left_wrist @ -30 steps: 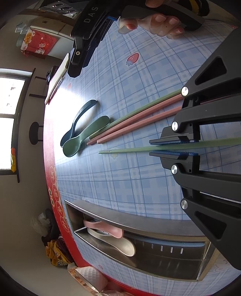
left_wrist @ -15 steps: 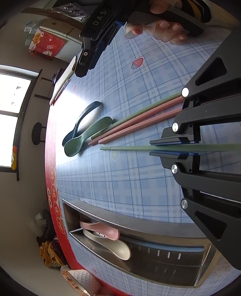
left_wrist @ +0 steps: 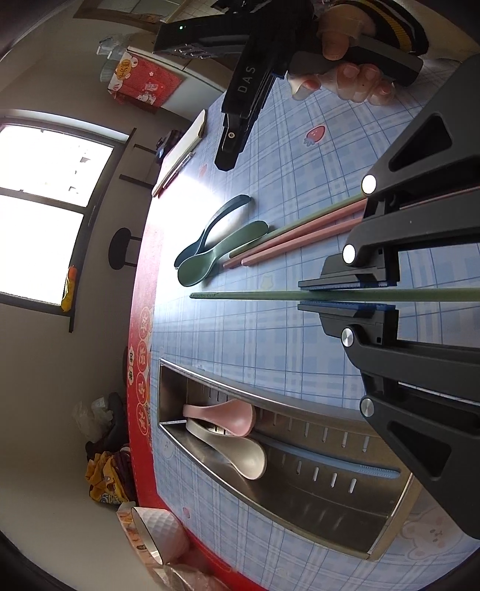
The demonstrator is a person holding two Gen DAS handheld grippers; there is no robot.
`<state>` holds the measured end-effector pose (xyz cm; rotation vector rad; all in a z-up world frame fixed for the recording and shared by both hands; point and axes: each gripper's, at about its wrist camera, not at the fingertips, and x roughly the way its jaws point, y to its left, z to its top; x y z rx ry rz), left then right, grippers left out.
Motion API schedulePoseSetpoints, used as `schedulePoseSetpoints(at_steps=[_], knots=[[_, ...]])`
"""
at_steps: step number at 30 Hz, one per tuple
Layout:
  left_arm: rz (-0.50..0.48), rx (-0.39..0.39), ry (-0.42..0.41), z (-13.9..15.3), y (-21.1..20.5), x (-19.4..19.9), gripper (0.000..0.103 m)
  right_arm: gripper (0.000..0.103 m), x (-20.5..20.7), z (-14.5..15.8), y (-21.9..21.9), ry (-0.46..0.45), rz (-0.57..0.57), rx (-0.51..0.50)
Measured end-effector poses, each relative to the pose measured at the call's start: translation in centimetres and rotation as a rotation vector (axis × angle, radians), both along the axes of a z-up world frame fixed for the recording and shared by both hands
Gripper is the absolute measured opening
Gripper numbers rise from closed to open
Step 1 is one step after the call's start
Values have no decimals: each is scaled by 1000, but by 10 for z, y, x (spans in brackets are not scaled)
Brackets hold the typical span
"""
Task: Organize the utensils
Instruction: 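Grasp the blue spoon with the right gripper while the left gripper lifts the green chopstick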
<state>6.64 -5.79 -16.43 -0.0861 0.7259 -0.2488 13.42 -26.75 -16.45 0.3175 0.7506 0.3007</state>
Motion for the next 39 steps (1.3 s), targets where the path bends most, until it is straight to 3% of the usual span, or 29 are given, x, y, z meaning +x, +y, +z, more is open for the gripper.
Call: schedulePoseSetpoints(at_steps=[4,10,17,21,24,29,32,34,39], knots=[[14,-39,-9,1,7,-1,5,52,27,-1,22,39,25,-154],[17,-91,-13,2,15,-2,5,40,69,-10,55,85,43,-370],[6,-99,-18,2,15,-2,5,25,91,-21,77,121,22,-499],[6,-103,-20,3,16,-2,5,14,94,-21,78,137,10,-493],[16,-111,-27,3,19,-3,5,14,95,-19,66,175,-26,-414],[8,-108,-24,3,18,-2,5,14,76,-10,29,198,-98,-60],[4,-103,-22,3,17,-1,5,14,54,-8,21,168,-92,95],[4,-101,-20,2,16,-1,5,14,39,-8,21,137,-75,152],[4,-96,-18,2,15,-1,5,14,8,-7,27,60,-89,170]])
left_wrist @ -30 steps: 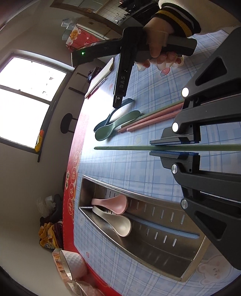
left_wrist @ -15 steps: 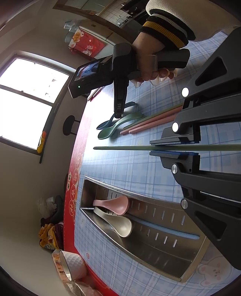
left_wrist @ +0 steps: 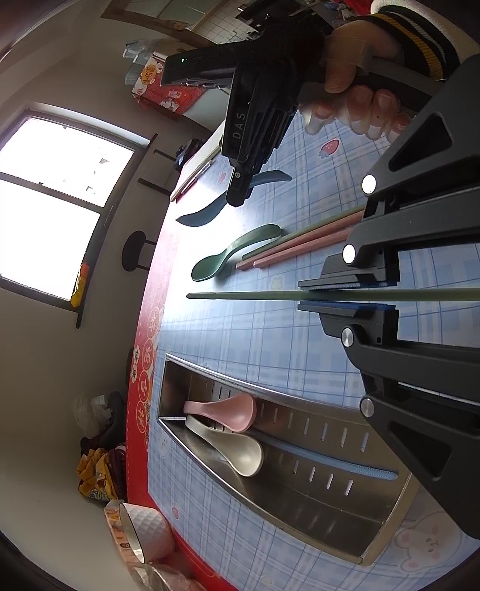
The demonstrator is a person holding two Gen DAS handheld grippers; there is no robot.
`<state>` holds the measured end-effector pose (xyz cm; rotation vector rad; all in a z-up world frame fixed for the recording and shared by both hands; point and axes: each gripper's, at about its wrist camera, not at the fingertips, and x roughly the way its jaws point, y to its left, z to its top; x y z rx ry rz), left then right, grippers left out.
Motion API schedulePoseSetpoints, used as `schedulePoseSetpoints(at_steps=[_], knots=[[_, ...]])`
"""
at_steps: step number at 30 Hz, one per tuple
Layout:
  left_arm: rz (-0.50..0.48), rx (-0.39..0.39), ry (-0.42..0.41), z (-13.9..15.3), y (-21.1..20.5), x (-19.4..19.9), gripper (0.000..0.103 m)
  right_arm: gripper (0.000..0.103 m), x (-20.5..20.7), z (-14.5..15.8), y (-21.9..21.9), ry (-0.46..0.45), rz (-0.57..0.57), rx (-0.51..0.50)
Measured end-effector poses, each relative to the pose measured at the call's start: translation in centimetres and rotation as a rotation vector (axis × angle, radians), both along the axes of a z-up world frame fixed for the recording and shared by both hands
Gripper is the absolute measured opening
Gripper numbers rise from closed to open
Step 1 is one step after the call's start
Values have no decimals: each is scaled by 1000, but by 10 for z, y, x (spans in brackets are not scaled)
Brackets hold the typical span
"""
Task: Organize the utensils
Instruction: 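Grasp the blue spoon with the right gripper while the left gripper lifts the green chopstick, then carry the green chopstick into the steel tray and open the left gripper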
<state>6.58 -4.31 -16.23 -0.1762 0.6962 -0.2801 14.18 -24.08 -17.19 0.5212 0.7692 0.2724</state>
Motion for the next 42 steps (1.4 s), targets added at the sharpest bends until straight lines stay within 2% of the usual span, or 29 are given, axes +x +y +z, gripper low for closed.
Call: schedulePoseSetpoints(at_steps=[7,10,14,19,24,29,36,42], knots=[[1,17,-7,3,-3,-2,5,14,-20,-7,-2,-41,-17,32],[0,-16,5,11,3,-3,5,14,-24,-6,-9,-66,-24,53],[-27,-96,-16,41,21,-4,5,14,-24,-7,-11,-67,-7,76],[-17,-147,-29,79,57,15,5,14,-26,-7,-10,-82,4,81],[37,-70,-77,98,77,31,5,14,-27,-9,-12,-89,11,100],[48,-73,-55,93,85,34,5,14,-26,-11,-15,-85,14,115],[20,-71,-76,106,92,17,5,14,-27,-12,-17,-88,17,122],[4,-9,-105,130,101,-6,5,14,-29,-11,-18,-92,14,129]])
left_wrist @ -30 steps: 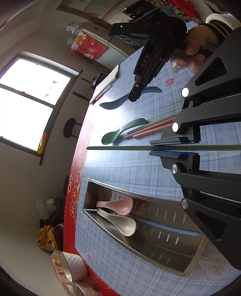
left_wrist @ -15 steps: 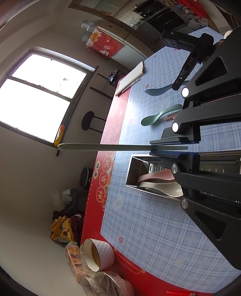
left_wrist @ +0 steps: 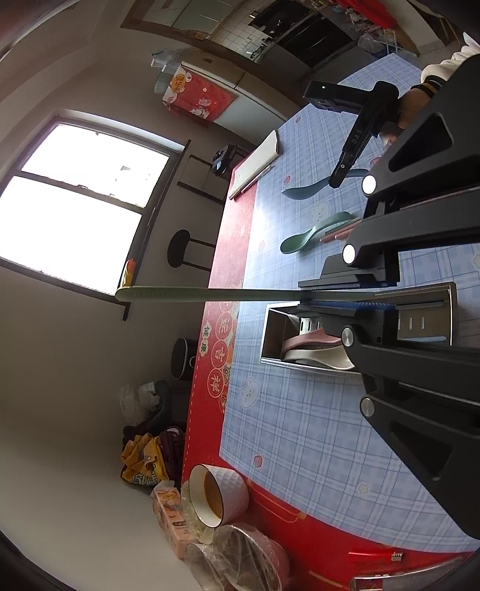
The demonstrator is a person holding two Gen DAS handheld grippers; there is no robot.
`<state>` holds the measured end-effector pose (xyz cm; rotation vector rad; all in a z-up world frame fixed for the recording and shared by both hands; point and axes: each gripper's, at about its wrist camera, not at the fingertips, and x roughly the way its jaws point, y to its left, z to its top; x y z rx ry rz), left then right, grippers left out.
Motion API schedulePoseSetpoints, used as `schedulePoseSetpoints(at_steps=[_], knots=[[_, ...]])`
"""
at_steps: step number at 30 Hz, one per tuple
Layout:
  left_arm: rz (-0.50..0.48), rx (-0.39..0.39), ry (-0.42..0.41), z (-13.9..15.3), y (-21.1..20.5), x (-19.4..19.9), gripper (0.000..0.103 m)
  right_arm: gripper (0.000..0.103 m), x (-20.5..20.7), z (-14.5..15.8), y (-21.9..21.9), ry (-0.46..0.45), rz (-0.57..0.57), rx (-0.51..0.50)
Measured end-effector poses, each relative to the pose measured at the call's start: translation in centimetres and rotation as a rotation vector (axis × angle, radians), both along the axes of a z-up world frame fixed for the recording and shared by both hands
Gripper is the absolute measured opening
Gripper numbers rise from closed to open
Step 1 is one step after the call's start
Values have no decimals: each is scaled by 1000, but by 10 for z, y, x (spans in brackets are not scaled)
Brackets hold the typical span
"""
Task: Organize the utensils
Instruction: 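Carry the green chopstick into the steel tray and open the left gripper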
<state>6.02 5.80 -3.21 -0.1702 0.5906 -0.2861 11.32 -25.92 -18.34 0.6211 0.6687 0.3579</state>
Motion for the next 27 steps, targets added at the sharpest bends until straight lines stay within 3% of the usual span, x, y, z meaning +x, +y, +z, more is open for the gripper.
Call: schedulePoseSetpoints(at_steps=[14,20,25,27], knots=[[-71,125,151,-31,-12,3,5,14,-3,1,-4,-7,-7,14],[-100,169,177,-37,-32,35,5,14,-4,1,-6,-10,-11,25],[-109,185,266,-58,-43,76,5,14,-5,1,-6,-11,-8,23],[-106,191,302,-69,-47,89,0,14,-5,1,-6,-11,-6,28]])
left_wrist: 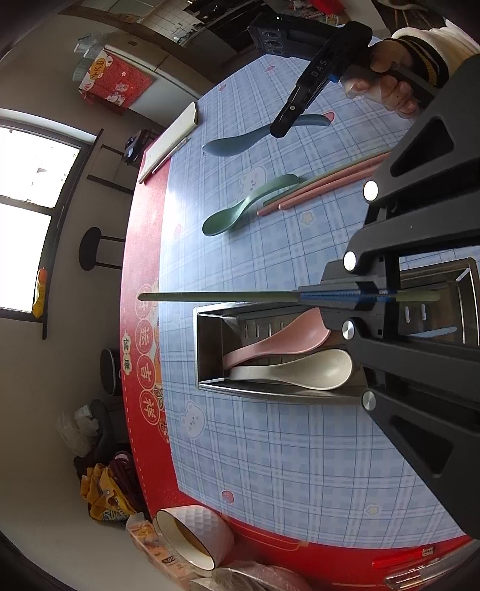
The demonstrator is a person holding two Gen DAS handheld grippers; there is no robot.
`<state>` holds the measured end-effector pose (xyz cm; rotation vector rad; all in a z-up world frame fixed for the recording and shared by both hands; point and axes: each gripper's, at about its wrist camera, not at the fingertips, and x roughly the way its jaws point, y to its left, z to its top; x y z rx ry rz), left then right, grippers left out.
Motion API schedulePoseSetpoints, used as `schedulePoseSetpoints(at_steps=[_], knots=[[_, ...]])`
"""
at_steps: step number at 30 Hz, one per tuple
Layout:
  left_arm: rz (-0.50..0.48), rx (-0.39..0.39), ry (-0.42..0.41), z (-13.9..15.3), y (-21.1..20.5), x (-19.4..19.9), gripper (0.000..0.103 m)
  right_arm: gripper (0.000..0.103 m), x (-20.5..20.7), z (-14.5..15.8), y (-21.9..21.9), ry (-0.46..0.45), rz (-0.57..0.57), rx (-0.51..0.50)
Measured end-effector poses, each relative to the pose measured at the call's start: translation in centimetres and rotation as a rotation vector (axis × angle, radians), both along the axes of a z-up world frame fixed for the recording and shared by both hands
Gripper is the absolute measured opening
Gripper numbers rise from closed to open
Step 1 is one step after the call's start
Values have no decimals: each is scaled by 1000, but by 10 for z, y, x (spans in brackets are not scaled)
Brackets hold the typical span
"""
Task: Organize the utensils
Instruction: 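Carry the green chopstick into the steel tray and open the left gripper, then carry the blue spoon over the steel tray and lower it with the right gripper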
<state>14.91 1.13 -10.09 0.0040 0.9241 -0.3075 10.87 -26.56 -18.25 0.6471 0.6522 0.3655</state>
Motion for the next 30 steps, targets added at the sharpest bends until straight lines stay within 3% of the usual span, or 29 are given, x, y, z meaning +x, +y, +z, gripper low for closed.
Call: schedulePoseSetpoints(at_steps=[5,9,15,19,21,23,25,28,30], knots=[[16,18,52,-22,-6,19,0,14,0,-1,-1,0,6,8],[35,10,42,-25,-1,22,0,14,1,-2,-2,3,8,13],[17,0,-63,-11,13,6,0,14,2,-2,-1,3,12,10],[32,40,-186,-3,32,-10,6,14,4,-3,0,12,6,1],[35,37,-232,-3,44,-18,29,14,5,-4,1,20,0,-2],[40,30,-272,-5,54,-24,44,14,5,-4,2,32,-10,-8],[33,19,-287,-10,61,-27,50,14,6,-4,3,45,-21,-19],[8,-19,-307,-18,67,-30,68,14,6,-2,7,60,-40,-52],[-1,-20,-341,-20,68,-32,86,14,5,-1,11,65,-57,-85]])
